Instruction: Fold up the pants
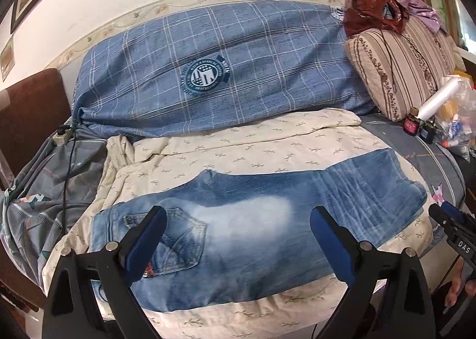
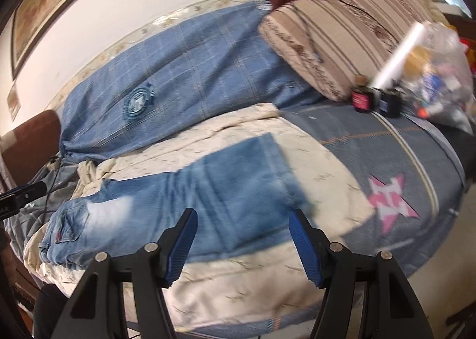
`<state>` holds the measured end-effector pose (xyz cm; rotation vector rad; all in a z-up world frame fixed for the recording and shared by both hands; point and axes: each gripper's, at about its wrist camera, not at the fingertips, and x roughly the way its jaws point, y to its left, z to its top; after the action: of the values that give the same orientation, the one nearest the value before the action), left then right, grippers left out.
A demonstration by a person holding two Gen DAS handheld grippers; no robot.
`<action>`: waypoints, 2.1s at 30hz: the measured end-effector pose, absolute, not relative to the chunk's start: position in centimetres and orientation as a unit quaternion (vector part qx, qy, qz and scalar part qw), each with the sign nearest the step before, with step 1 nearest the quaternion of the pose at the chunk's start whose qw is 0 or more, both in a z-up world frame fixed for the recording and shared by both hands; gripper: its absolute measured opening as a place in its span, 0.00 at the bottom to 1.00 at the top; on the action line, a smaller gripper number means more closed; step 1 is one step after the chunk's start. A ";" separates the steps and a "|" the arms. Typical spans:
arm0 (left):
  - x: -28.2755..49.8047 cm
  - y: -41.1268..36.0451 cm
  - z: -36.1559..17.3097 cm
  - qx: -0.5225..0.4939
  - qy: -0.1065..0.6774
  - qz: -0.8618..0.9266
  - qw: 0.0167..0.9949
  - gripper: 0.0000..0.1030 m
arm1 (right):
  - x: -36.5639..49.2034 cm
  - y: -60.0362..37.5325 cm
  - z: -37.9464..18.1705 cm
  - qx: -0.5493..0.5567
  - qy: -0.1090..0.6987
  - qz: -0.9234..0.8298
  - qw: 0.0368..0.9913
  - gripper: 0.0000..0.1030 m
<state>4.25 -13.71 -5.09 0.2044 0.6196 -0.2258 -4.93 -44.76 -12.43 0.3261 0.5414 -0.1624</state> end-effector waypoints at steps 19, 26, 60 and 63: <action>4.9 -12.0 -5.7 0.108 0.309 -0.090 0.941 0.94 | -2.2 -41.4 -11.3 0.163 0.262 -0.028 0.951 0.65; 5.2 -11.3 -6.2 0.101 0.311 -0.084 0.941 0.94 | -1.9 -40.2 -11.5 0.140 0.269 -0.017 0.953 0.65; 5.2 -11.4 -6.3 0.104 0.318 -0.088 0.938 0.94 | -1.6 -39.4 -11.3 0.141 0.265 0.001 0.954 0.65; 5.2 -11.3 -6.4 0.106 0.315 -0.088 0.939 0.94 | -1.4 -39.0 -11.1 0.137 0.263 0.006 0.955 0.65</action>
<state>5.25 -11.31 -6.36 0.2167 0.6429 -0.1788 -1.40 -38.95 -11.12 0.2789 0.5341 0.0115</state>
